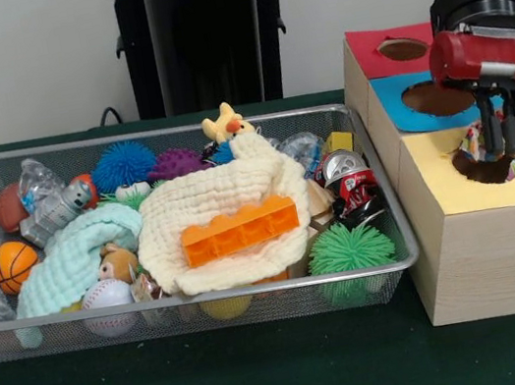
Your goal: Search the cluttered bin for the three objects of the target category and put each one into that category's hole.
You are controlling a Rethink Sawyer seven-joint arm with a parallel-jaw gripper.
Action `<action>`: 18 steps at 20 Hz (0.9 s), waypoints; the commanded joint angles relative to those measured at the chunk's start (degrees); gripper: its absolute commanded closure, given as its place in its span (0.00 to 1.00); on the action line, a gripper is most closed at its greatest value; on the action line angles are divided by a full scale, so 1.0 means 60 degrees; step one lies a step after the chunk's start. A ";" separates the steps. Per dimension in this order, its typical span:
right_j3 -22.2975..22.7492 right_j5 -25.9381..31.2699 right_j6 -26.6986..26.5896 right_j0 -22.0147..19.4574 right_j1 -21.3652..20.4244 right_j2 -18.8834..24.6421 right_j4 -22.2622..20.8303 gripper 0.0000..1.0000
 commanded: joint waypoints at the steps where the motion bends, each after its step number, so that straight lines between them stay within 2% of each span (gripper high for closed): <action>1: 0.0415 -0.0712 0.3058 -0.0225 0.0684 0.1010 -0.0614 1.00; 7: 0.0141 -0.0699 0.3233 -0.0426 0.0595 0.1054 -0.1100 1.00; 10: 0.0043 -0.0889 0.3272 -0.0375 0.0666 0.0977 -0.1100 1.00; 14: 0.0030 -0.0575 0.3171 -0.0443 0.0348 0.0971 -0.1192 1.00; 18: -0.0166 -0.0610 0.3102 -0.0581 0.0361 0.0967 -0.1361 1.00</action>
